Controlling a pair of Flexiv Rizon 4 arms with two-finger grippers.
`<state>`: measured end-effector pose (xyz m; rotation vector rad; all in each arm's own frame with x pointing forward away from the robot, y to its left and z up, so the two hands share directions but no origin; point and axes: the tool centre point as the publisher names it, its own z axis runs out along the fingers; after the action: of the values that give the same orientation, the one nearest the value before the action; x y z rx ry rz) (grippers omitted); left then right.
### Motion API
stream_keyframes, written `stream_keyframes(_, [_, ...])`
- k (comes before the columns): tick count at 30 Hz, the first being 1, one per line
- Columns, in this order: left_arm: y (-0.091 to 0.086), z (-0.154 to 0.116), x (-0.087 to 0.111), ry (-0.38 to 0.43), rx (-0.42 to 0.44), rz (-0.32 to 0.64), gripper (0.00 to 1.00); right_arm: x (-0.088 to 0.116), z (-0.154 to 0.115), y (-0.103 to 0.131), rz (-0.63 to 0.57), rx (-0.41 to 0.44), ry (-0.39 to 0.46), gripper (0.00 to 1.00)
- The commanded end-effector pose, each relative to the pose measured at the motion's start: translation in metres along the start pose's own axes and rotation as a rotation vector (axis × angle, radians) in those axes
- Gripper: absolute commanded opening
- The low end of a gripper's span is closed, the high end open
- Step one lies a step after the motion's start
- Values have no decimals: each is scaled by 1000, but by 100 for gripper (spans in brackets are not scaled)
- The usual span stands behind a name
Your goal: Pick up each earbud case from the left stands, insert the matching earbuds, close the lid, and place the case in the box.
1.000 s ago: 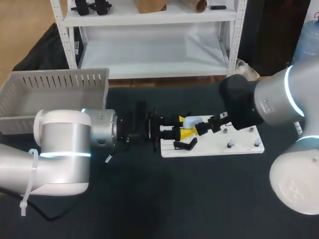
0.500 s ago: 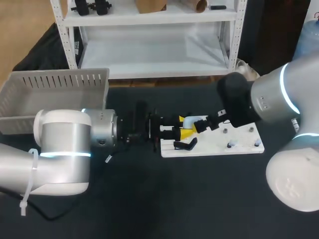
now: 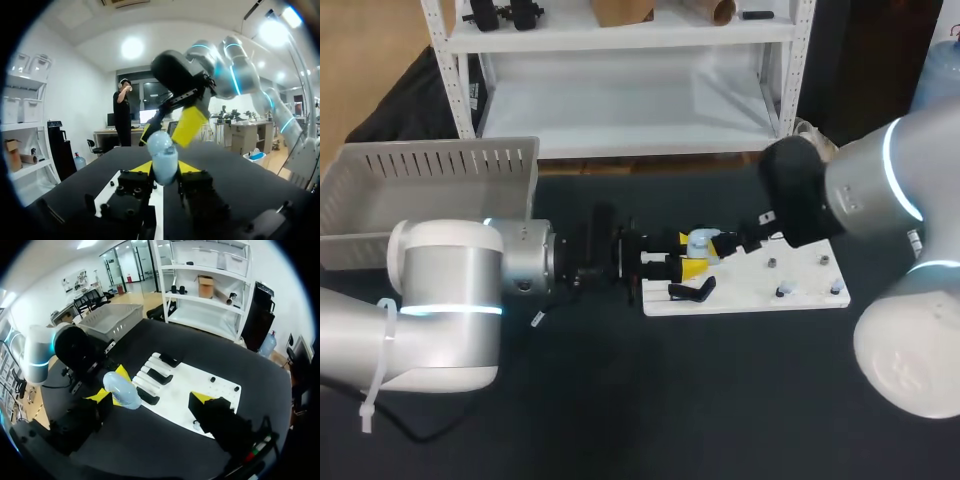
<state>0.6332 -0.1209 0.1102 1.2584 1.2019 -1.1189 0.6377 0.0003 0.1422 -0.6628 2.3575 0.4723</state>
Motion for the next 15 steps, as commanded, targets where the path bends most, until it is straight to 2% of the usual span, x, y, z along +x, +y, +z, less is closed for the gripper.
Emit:
stream_keyframes(1, [-2,0,0,-2,-6,2,0,-8,0,0,1,96,0,100])
stream_keyframes(5, [-2,0,0,-2,-6,2,0,-16,-4,1,1,99,-27,100])
stream_keyframes(9, [-2,0,0,-2,-6,2,0,-22,-20,-5,-13,136,-70,100])
stream_keyframes(12, [-2,0,0,-2,-6,2,0,-24,-39,-17,-63,214,-81,100])
stream_keyframes(15, [-2,0,0,-2,-6,2,0,-18,-58,-38,-127,325,-49,100])
